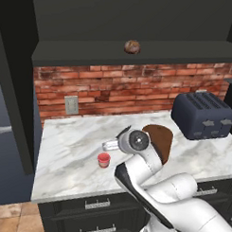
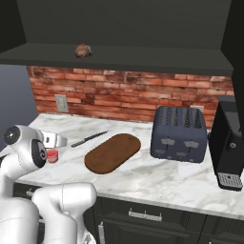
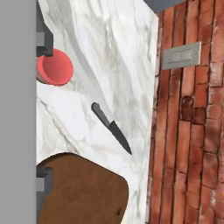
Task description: Pick the bread, place it on the cutting board, pick the jam, place it on the counter, and close the cabinet.
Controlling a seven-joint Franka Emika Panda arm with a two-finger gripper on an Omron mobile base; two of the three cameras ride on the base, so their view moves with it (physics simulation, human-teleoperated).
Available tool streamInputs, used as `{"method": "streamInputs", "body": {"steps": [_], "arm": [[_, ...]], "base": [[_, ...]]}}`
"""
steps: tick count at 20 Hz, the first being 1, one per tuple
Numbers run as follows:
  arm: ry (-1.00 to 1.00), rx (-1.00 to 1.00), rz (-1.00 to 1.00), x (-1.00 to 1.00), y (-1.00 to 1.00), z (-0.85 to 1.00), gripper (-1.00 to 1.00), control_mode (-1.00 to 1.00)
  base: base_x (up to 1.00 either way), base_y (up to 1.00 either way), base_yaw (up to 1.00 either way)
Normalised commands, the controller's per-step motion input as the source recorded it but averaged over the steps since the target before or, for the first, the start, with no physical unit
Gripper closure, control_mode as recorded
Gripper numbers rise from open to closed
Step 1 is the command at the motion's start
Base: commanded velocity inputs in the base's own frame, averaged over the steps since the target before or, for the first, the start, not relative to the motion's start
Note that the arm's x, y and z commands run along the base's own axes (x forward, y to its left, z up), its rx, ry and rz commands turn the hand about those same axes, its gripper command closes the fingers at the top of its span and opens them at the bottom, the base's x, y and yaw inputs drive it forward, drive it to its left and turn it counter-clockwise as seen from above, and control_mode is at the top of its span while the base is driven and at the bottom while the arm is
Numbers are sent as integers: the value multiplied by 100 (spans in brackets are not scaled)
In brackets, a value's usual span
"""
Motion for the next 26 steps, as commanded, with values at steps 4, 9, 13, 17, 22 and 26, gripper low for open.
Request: {"method": "streamInputs", "body": {"steps": [4, 9, 13, 17, 22, 26], "arm": [[-5, 0, 0, -28, -4, 24, -100, -100], [-4, 2, 0, -23, -5, 24, -100, -100], [-4, 3, 0, -16, -7, 32, -100, -100], [-4, 6, 0, -19, -13, 33, -100, -100], [-1, 7, 0, -13, -13, 32, -100, -100], [0, 6, 0, -5, -12, 33, -100, -100]], "base": [[0, 0, 0], [0, 0, 0], [0, 0, 0], [0, 0, 0], [0, 0, 0], [0, 0, 0]]}}
